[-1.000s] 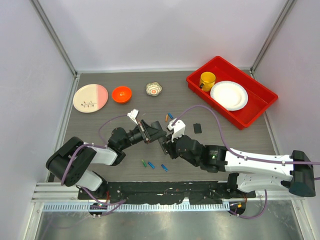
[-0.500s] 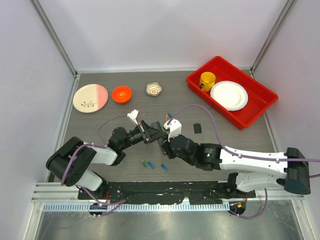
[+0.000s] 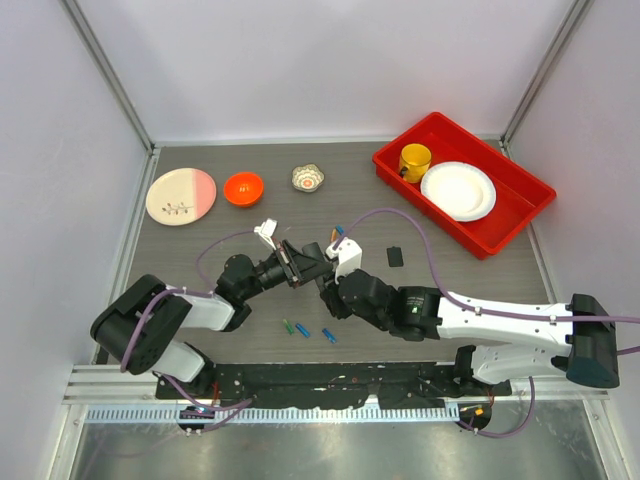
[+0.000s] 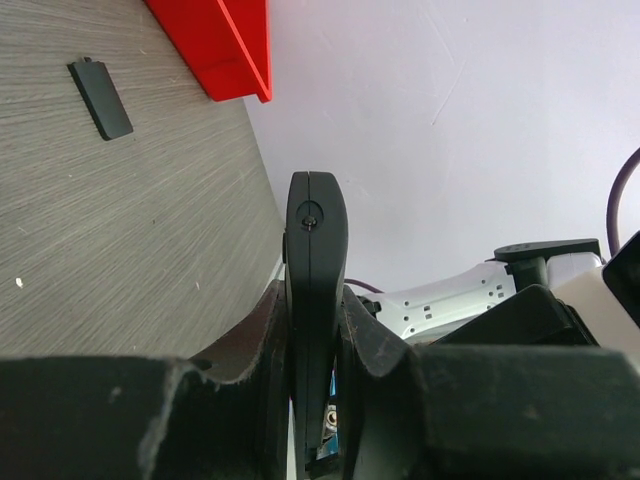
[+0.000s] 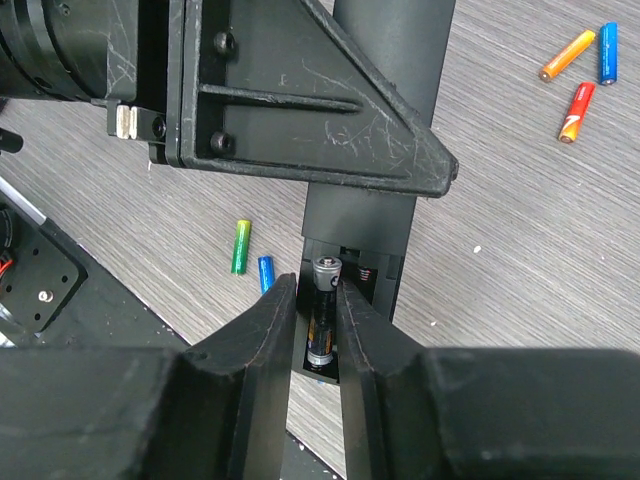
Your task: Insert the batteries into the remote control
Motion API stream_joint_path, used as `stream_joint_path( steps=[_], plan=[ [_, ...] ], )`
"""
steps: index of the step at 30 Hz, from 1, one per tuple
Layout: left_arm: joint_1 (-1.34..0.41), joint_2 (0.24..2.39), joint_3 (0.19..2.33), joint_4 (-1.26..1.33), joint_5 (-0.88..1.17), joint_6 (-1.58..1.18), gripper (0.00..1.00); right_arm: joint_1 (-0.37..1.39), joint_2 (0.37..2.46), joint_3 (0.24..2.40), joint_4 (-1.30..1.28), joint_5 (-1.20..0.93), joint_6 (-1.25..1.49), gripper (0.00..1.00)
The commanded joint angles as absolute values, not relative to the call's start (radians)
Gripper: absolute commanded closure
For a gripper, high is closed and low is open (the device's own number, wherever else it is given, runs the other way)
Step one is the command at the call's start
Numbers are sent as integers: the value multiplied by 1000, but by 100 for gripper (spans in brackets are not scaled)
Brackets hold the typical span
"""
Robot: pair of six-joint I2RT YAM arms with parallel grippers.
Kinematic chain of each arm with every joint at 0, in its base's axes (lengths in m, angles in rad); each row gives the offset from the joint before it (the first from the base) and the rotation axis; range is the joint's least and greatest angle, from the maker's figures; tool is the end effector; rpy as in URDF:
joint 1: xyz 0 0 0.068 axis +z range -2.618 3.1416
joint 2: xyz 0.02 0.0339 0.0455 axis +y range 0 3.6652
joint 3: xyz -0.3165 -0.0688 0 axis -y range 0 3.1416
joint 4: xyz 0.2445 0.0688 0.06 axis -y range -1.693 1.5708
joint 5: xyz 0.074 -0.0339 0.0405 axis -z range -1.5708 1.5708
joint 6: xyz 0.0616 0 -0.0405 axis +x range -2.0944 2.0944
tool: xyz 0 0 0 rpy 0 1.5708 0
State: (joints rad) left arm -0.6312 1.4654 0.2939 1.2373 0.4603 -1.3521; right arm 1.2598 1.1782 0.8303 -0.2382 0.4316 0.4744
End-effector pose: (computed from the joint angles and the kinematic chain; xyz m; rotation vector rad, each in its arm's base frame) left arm 0.1986 -0.1790 0.2348 -0.2138 1.8472 -1.8438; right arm 0.1033 0.2372 0.3071 -0.5852 2.0690 0.5705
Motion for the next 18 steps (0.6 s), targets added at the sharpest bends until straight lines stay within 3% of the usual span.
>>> stream_joint_path(
  steps=[1,18],
  plan=[
    [-638,1427,324,1546,443,-1368,100,1270,1164,861,-278,439,492,71],
    [-644,1440,316,1546,445,-1355,100,1269,1126,911,-313,502,505,58]
  ],
)
